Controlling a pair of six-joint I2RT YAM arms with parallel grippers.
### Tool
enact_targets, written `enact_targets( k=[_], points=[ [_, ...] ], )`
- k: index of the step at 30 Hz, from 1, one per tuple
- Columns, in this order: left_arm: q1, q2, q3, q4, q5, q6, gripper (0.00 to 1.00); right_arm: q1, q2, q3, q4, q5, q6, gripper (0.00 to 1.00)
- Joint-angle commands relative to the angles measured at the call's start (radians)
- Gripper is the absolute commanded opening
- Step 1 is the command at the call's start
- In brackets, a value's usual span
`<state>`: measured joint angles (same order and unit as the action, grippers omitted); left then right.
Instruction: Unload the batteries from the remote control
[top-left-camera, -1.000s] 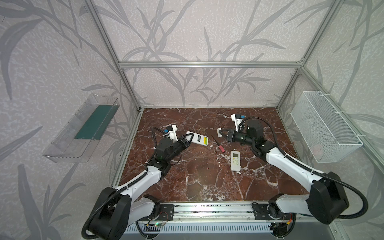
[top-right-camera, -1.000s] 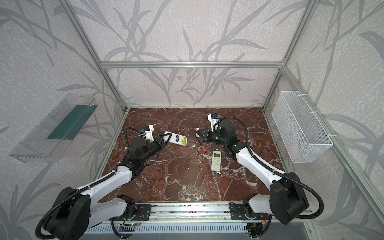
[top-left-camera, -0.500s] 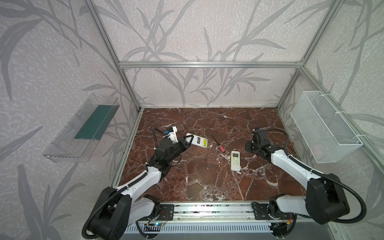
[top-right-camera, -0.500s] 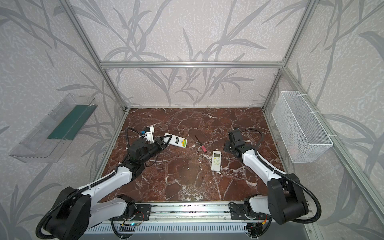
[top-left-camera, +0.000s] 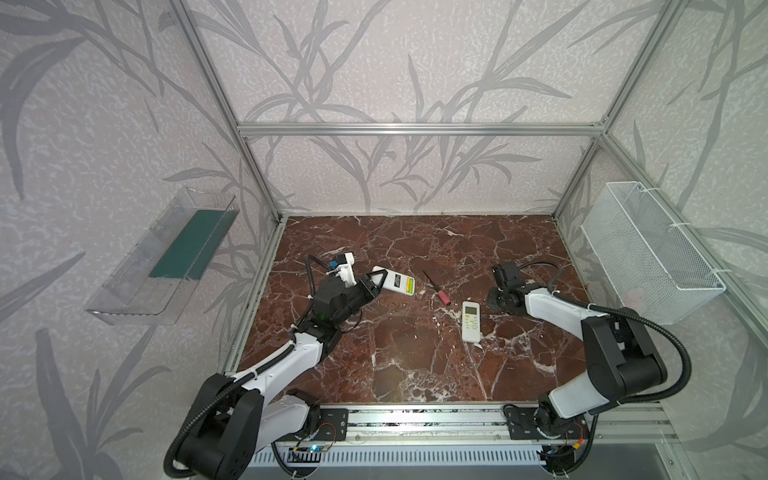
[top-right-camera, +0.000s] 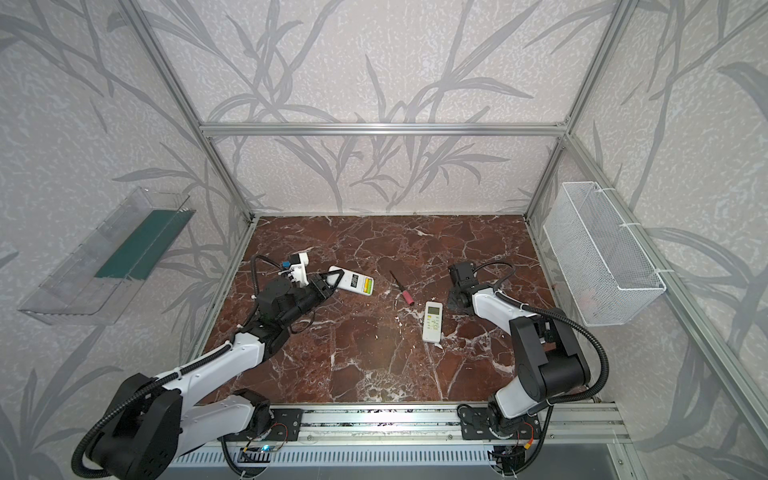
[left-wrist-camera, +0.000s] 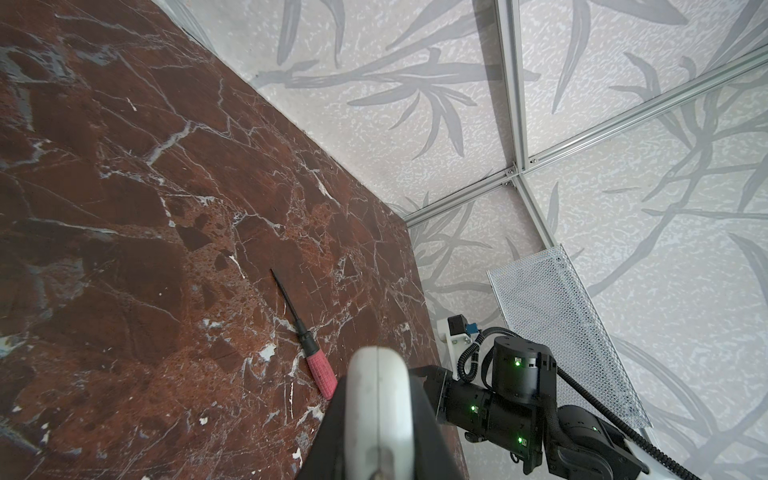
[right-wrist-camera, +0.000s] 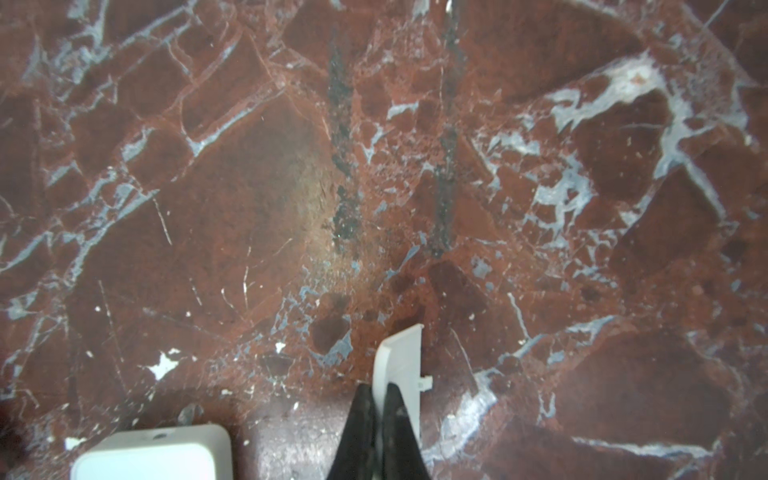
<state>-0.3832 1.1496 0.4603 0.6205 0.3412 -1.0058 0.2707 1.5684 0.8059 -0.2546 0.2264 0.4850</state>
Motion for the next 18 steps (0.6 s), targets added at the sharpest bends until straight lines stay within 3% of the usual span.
enact_targets(
  k=[1,18],
  points=[
    [0.005,-0.012,-0.007,0.028,0.003,0.006,0.00,-0.004,0.027,0.014,0.013,-0.003,0.018,0.06],
    [0.006,-0.008,-0.023,0.022,-0.001,0.020,0.00,-0.004,0.039,0.011,0.094,-0.112,-0.067,0.32]
  ],
)
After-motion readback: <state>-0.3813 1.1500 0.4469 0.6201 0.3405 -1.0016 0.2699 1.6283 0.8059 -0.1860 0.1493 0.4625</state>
